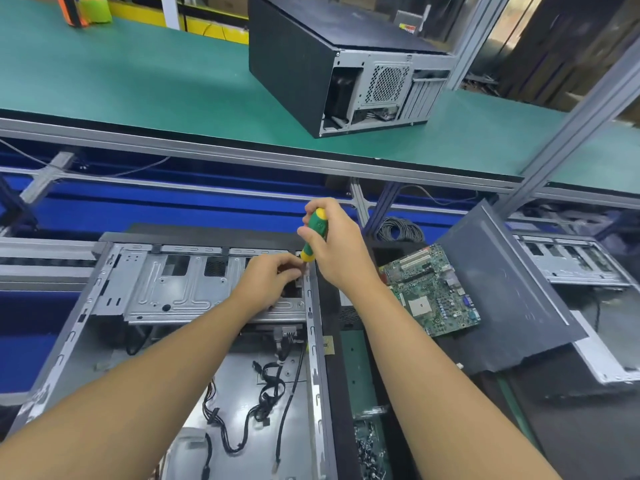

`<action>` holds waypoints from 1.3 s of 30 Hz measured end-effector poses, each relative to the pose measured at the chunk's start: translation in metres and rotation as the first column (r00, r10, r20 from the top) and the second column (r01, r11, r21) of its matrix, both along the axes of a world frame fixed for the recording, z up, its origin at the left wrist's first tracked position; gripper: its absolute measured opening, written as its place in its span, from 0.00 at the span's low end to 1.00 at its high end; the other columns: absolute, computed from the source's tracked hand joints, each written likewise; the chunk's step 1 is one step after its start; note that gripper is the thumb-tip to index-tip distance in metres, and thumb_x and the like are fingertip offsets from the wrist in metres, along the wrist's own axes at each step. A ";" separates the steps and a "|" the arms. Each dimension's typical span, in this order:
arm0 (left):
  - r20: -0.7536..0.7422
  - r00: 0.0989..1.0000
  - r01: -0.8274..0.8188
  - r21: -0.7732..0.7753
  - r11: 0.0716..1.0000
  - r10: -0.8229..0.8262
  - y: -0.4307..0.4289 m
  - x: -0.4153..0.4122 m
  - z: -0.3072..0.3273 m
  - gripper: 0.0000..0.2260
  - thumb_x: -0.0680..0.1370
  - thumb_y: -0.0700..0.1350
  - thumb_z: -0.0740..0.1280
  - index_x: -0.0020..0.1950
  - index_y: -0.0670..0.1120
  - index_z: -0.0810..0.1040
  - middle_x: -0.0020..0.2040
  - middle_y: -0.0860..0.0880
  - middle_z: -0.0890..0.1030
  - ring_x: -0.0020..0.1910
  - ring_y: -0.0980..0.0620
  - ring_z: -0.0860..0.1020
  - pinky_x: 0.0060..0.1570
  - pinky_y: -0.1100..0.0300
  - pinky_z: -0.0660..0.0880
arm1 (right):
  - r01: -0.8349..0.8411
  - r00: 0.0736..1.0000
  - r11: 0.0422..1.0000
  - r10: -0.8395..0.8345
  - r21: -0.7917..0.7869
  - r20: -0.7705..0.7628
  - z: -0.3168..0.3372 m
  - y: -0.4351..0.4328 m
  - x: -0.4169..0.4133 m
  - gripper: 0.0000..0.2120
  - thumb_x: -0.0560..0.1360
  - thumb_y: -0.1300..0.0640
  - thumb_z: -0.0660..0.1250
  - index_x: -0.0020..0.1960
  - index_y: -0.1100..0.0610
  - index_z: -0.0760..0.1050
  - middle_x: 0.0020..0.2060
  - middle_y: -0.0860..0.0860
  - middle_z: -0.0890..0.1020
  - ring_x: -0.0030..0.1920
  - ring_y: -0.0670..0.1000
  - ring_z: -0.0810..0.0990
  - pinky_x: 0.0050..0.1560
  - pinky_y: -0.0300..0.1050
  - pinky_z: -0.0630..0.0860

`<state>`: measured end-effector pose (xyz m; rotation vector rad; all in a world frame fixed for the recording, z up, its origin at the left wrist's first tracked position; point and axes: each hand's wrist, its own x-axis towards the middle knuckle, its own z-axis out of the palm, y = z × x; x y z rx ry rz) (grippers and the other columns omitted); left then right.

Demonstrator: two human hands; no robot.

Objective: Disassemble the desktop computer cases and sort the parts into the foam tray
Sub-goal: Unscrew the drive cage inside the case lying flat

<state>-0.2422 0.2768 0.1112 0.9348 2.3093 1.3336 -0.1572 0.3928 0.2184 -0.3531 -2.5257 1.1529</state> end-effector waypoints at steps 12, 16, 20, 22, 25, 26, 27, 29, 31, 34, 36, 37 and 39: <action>0.013 1.000 0.022 -0.008 1.000 -0.021 0.002 -0.005 -0.002 0.06 0.79 0.42 0.70 0.51 0.52 0.85 0.39 0.67 0.81 0.42 0.74 0.76 0.40 0.80 0.67 | 0.005 1.000 1.000 -0.005 0.003 0.012 0.003 0.000 0.000 0.12 0.80 0.59 0.67 0.63 0.54 0.71 0.55 0.49 0.79 0.54 0.50 0.77 0.57 0.48 0.77; 0.018 0.999 0.040 0.002 0.999 -0.040 0.001 -0.007 -0.004 0.09 0.79 0.41 0.70 0.48 0.56 0.83 0.39 0.68 0.81 0.42 0.73 0.77 0.41 0.79 0.68 | -0.043 0.998 0.998 0.040 0.044 0.054 0.006 0.001 0.001 0.12 0.81 0.59 0.67 0.62 0.53 0.71 0.55 0.49 0.78 0.53 0.51 0.77 0.53 0.47 0.76; 0.067 0.995 0.073 0.039 0.997 -0.076 -0.004 -0.010 0.000 0.12 0.79 0.40 0.70 0.49 0.59 0.82 0.43 0.63 0.84 0.44 0.66 0.80 0.45 0.72 0.72 | -0.085 0.992 0.974 0.062 0.208 0.114 0.010 0.001 -0.002 0.12 0.81 0.55 0.67 0.63 0.53 0.72 0.54 0.47 0.72 0.50 0.50 0.71 0.50 0.44 0.69; 0.109 0.989 0.082 0.120 0.989 -0.095 -0.007 -0.013 0.007 0.14 0.78 0.37 0.70 0.52 0.58 0.82 0.46 0.62 0.85 0.47 0.67 0.80 0.49 0.72 0.73 | -0.017 0.993 0.959 -0.017 0.282 0.118 0.011 0.000 -0.003 0.12 0.79 0.50 0.69 0.60 0.53 0.72 0.51 0.48 0.70 0.49 0.51 0.71 0.48 0.46 0.69; 0.120 0.986 0.096 0.189 0.977 -0.120 -0.009 -0.015 0.021 0.16 0.75 0.36 0.73 0.49 0.59 0.82 0.45 0.63 0.85 0.47 0.64 0.82 0.48 0.72 0.75 | 0.044 0.993 0.957 -0.073 0.287 0.089 0.010 -0.009 -0.004 0.14 0.77 0.48 0.72 0.56 0.54 0.73 0.49 0.51 0.72 0.46 0.52 0.71 0.45 0.45 0.67; 0.113 0.986 0.104 0.184 0.977 -0.126 -0.009 -0.015 0.024 0.15 0.74 0.37 0.75 0.48 0.58 0.82 0.45 0.61 0.85 0.47 0.62 0.82 0.48 0.69 0.77 | 0.057 0.994 0.958 -0.082 0.282 0.077 0.009 -0.012 -0.004 0.14 0.76 0.49 0.73 0.55 0.55 0.73 0.48 0.51 0.72 0.45 0.51 0.71 0.44 0.44 0.66; 0.119 0.983 0.119 0.180 0.976 -0.142 -0.008 -0.014 0.026 0.13 0.74 0.38 0.76 0.48 0.57 0.82 0.46 0.58 0.86 0.48 0.59 0.83 0.50 0.64 0.79 | 0.072 0.993 0.959 -0.094 0.273 0.068 0.008 -0.014 -0.004 0.14 0.76 0.50 0.73 0.56 0.55 0.73 0.48 0.51 0.71 0.45 0.51 0.70 0.43 0.43 0.65; 0.158 0.969 0.154 0.203 0.967 -0.188 -0.008 -0.012 0.029 0.10 0.75 0.41 0.75 0.51 0.55 0.82 0.50 0.55 0.86 0.53 0.53 0.83 0.56 0.57 0.79 | 0.092 0.990 0.963 -0.115 0.254 0.076 0.008 -0.014 -0.003 0.14 0.77 0.50 0.72 0.57 0.54 0.73 0.49 0.51 0.71 0.46 0.51 0.70 0.44 0.43 0.65; 0.156 0.971 0.147 0.217 0.965 -0.183 -0.008 -0.011 0.032 0.10 0.78 0.41 0.72 0.53 0.56 0.82 0.52 0.55 0.86 0.56 0.53 0.83 0.59 0.52 0.78 | 0.086 0.985 0.960 -0.121 0.266 0.122 0.011 -0.012 -0.003 0.17 0.78 0.45 0.70 0.59 0.54 0.73 0.51 0.52 0.71 0.47 0.52 0.72 0.45 0.44 0.67; 0.074 0.990 0.108 0.173 0.979 -0.123 -0.003 -0.011 0.032 0.07 0.78 0.42 0.71 0.55 0.50 0.83 0.51 0.51 0.86 0.55 0.48 0.83 0.59 0.46 0.77 | 0.097 0.963 0.935 -0.175 0.342 0.206 0.019 -0.011 -0.010 0.25 0.77 0.35 0.64 0.60 0.55 0.75 0.53 0.53 0.68 0.46 0.56 0.75 0.44 0.47 0.70; 0.014 0.997 0.067 0.125 0.990 -0.070 0.002 -0.010 0.033 0.08 0.78 0.43 0.71 0.57 0.50 0.82 0.50 0.51 0.86 0.53 0.50 0.83 0.58 0.47 0.77 | 0.133 0.946 0.911 -0.234 0.390 0.223 0.023 -0.012 -0.014 0.24 0.78 0.38 0.65 0.62 0.57 0.75 0.55 0.55 0.70 0.48 0.57 0.77 0.46 0.49 0.73; -0.006 0.999 0.054 0.108 0.993 -0.054 0.005 -0.009 0.033 0.08 0.77 0.43 0.72 0.57 0.49 0.82 0.50 0.50 0.86 0.52 0.50 0.83 0.57 0.47 0.78 | 0.156 0.943 0.903 -0.257 0.400 0.212 0.025 -0.012 -0.016 0.23 0.79 0.41 0.66 0.63 0.58 0.75 0.55 0.55 0.71 0.49 0.57 0.77 0.47 0.49 0.74; -0.018 1.000 0.024 0.119 0.993 -0.022 0.006 -0.007 0.034 0.08 0.76 0.42 0.73 0.53 0.49 0.81 0.47 0.50 0.85 0.49 0.50 0.83 0.53 0.50 0.78 | 0.169 0.953 0.911 -0.248 0.376 0.174 0.024 -0.014 -0.017 0.18 0.79 0.48 0.68 0.62 0.59 0.74 0.55 0.55 0.72 0.51 0.56 0.76 0.50 0.49 0.75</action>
